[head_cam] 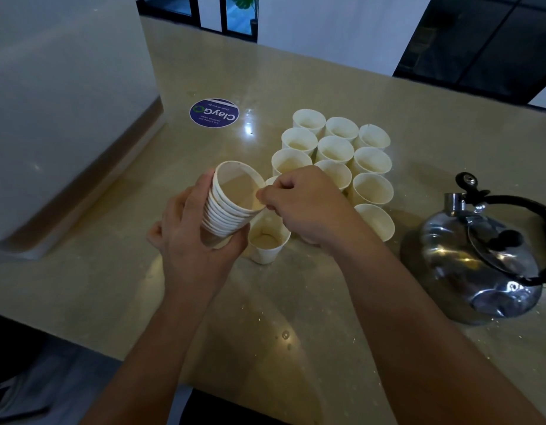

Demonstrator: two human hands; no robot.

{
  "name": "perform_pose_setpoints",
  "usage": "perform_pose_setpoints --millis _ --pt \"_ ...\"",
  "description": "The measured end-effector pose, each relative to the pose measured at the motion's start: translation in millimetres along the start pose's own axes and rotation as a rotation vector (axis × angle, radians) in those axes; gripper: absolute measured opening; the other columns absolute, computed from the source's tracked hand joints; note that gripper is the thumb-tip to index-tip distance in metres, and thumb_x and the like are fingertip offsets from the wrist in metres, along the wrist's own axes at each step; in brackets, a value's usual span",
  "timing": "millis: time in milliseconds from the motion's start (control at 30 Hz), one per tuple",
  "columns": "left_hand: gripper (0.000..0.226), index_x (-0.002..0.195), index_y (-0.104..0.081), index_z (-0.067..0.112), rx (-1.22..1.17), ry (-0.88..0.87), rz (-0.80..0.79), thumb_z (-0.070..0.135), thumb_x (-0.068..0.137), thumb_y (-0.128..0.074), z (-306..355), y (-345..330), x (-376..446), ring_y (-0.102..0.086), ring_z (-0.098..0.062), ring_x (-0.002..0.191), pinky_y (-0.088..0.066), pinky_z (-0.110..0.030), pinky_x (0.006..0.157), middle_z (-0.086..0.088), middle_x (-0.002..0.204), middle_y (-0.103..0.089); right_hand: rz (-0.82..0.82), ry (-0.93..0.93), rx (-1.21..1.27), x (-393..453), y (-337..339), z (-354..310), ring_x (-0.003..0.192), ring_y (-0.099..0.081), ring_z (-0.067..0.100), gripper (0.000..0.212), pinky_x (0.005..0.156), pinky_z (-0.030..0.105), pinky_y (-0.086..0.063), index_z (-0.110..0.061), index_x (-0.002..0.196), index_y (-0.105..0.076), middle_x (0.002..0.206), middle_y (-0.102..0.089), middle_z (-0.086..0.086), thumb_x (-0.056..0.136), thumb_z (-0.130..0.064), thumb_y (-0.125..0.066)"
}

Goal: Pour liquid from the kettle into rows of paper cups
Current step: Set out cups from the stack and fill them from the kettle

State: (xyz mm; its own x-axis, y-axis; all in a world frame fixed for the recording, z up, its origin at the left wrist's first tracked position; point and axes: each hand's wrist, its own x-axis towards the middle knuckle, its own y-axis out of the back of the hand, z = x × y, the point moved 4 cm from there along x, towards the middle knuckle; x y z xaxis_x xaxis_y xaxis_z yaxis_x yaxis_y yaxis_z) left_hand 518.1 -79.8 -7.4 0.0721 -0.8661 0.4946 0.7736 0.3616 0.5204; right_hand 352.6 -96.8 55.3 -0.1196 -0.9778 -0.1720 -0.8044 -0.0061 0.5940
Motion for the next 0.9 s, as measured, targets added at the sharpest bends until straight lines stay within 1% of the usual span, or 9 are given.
perform_pose_setpoints --millis 167,233,333,433,500,567,667,767,900 --pt "0.079 0.142 -0.042 0.031 -0.030 0.030 -0.012 0.052 0.072 -0.071 0 1 2 -0.058 -0.023 0.114 -0.043 -0.061 0.096 -0.001 0.126 -0.058 0.034 0.014 0.104 0 12 -4 0.056 -0.043 0.018 0.035 0.059 0.036 -0.040 0.010 0.077 -0.061 0.063 -0.048 0.010 0.088 -0.022 -0.066" --pt "0.080 0.142 -0.045 0.029 -0.058 0.039 -0.009 0.051 0.071 -0.073 -4 3 1 -0.058 -0.022 0.115 -0.046 -0.062 0.094 0.002 0.127 -0.057 0.078 0.020 0.159 -3 26 -6 0.055 -0.041 0.018 0.033 0.058 0.036 -0.038 0.006 0.072 -0.061 0.062 -0.047 0.009 0.088 -0.022 -0.067" --pt "0.082 0.139 -0.040 0.044 -0.195 0.126 0.023 0.046 0.067 -0.080 -11 6 0 -0.058 -0.012 0.116 -0.046 -0.058 0.099 0.025 0.127 -0.053 0.195 0.038 0.222 -12 55 -8 0.048 -0.043 0.014 0.032 0.051 0.028 -0.037 0.003 0.069 -0.060 0.056 -0.048 0.003 0.088 -0.022 -0.067" --pt "0.095 0.143 -0.031 0.046 -0.281 0.198 0.031 0.035 0.068 -0.088 -19 2 1 -0.055 -0.002 0.119 -0.046 -0.048 0.105 0.039 0.125 -0.046 0.291 0.071 0.261 -25 84 -2 0.043 -0.041 0.013 0.033 0.042 0.020 -0.035 0.006 0.068 -0.058 0.052 -0.048 0.002 0.090 -0.018 -0.065" --pt "0.101 0.148 -0.028 0.037 -0.306 0.239 0.022 0.029 0.069 -0.090 -24 -3 3 -0.054 0.004 0.117 -0.047 -0.029 0.105 0.043 0.123 -0.045 0.304 0.089 0.219 -33 98 3 0.043 -0.041 0.013 0.034 0.042 0.019 -0.037 0.009 0.071 -0.059 0.052 -0.049 0.004 0.091 -0.018 -0.064" --pt "0.104 0.151 -0.025 0.032 -0.336 0.266 0.008 0.024 0.070 -0.090 -28 -8 6 -0.054 0.011 0.112 -0.046 -0.011 0.094 0.047 0.117 -0.046 0.258 0.091 0.122 -40 108 11 0.046 -0.044 0.017 0.034 0.047 0.018 -0.039 0.006 0.070 -0.062 0.053 -0.051 0.011 0.093 -0.019 -0.064" --pt "0.106 0.152 -0.022 0.032 -0.375 0.290 -0.023 0.022 0.071 -0.090 -29 -12 8 -0.050 0.020 0.109 -0.041 0.000 0.087 0.034 0.122 -0.045 0.053 0.048 -0.090 -45 109 26 0.047 -0.044 0.012 0.036 0.051 0.017 -0.040 -0.002 0.067 -0.062 0.052 -0.053 0.009 0.094 -0.025 -0.066" --pt "0.105 0.153 -0.023 0.028 -0.376 0.297 -0.052 0.017 0.072 -0.089 -28 -14 6 -0.044 0.029 0.105 -0.037 0.006 0.084 0.039 0.120 -0.038 -0.181 -0.037 -0.312 -43 98 47 0.042 -0.045 0.000 0.032 0.055 0.022 -0.041 -0.010 0.069 -0.067 0.046 -0.052 -0.010 0.095 -0.030 -0.067" --pt "0.105 0.152 -0.023 0.029 -0.349 0.304 -0.053 0.014 0.072 -0.088 -28 -14 4 -0.042 0.027 0.110 -0.037 0.004 0.087 0.019 0.131 -0.040 -0.259 -0.104 -0.470 -33 80 74 0.054 -0.056 0.001 0.033 0.066 0.033 -0.051 -0.017 0.070 -0.070 0.056 -0.063 -0.012 0.094 -0.040 -0.067"
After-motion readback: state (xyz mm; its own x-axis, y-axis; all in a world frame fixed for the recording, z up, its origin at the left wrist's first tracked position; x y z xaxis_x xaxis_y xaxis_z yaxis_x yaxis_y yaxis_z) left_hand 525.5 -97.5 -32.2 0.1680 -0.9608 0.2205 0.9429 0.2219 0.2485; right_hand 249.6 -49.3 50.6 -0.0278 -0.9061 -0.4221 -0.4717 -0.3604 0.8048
